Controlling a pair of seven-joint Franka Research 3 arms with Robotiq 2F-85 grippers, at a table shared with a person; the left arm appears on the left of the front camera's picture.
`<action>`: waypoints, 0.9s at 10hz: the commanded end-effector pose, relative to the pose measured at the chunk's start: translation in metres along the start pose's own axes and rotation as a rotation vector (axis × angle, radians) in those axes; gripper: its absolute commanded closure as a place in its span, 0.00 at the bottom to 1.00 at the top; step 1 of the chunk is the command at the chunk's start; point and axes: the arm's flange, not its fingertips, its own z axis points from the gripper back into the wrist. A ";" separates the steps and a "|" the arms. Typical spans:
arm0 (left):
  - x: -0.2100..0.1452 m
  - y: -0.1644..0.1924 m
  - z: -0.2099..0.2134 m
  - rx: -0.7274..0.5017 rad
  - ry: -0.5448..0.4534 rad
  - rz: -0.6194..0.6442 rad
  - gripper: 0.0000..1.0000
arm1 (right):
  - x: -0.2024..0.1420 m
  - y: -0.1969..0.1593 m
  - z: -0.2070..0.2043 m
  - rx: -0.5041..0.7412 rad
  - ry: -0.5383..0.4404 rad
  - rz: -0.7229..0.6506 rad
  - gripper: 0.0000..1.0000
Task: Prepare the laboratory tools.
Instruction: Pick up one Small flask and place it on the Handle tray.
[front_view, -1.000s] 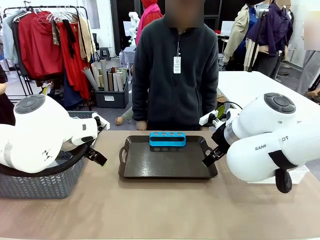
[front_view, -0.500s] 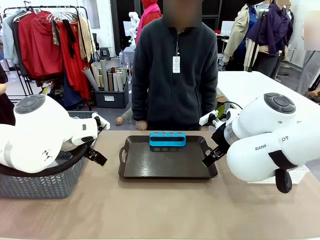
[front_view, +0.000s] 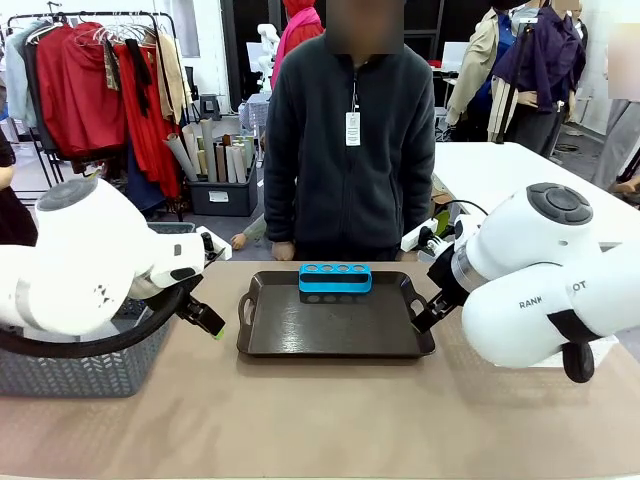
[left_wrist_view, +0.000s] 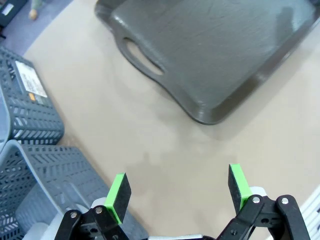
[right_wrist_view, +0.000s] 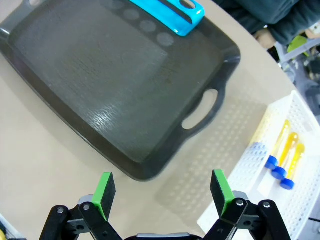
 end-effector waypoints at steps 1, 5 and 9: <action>0.000 0.022 0.021 -0.094 -0.003 -0.021 0.00 | 0.008 0.018 0.009 -0.101 0.065 0.003 0.00; 0.012 0.023 0.037 -0.117 -0.017 -0.078 0.00 | -0.007 0.034 0.033 -0.146 0.111 0.035 0.00; 0.009 0.013 0.035 -0.102 -0.003 -0.041 0.00 | 0.003 0.016 0.028 -0.136 0.101 0.053 0.00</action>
